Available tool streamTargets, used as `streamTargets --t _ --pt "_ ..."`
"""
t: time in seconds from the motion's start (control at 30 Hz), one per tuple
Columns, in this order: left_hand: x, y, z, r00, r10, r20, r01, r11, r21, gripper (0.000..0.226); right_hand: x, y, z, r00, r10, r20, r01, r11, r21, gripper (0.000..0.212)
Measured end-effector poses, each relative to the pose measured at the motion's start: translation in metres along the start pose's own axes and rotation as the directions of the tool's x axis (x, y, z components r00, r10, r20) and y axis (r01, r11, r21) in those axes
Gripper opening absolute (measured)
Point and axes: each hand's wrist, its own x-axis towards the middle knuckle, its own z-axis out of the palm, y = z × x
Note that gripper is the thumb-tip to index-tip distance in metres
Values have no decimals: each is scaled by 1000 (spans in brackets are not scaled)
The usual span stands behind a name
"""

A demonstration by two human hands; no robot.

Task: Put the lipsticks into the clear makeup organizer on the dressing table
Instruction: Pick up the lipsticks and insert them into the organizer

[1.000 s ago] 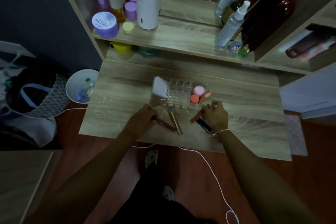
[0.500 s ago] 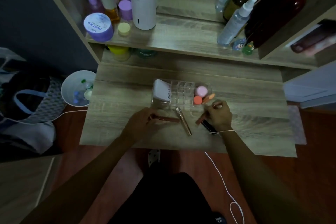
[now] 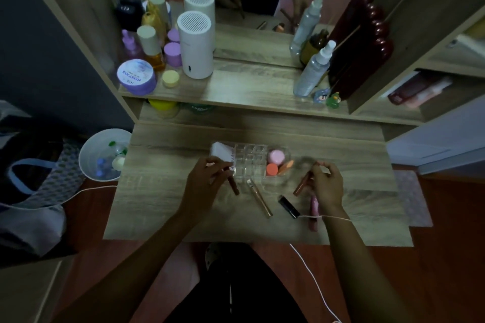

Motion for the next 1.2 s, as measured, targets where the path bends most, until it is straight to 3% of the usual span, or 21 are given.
streamTargets --t 0.17,0.33,0.53,0.6,0.8,1.2 --pt "23 20 4 994 104 -28 -104 995 8 17 -3 -34 4 992 -89 88 79 990 115 20" --pt "42 31 12 986 31 -165 -33 999 -10 21 -2 -67 24 948 -203 246 167 973 159 26" --pt "59 42 16 985 28 -169 -30 1000 -7 46 7 -74 56 919 -214 331 193 977 95 38" --pt "63 42 19 984 11 -176 -17 999 -30 49 11 -74 64 906 -229 357 227 973 50 32" --pt "73 38 23 985 31 -169 -27 999 25 27 18 -77 76 853 -331 403 382 923 -52 17" --pt "86 24 23 990 23 -139 -13 997 74 21 28 -66 90 657 -445 609 608 790 -78 22"
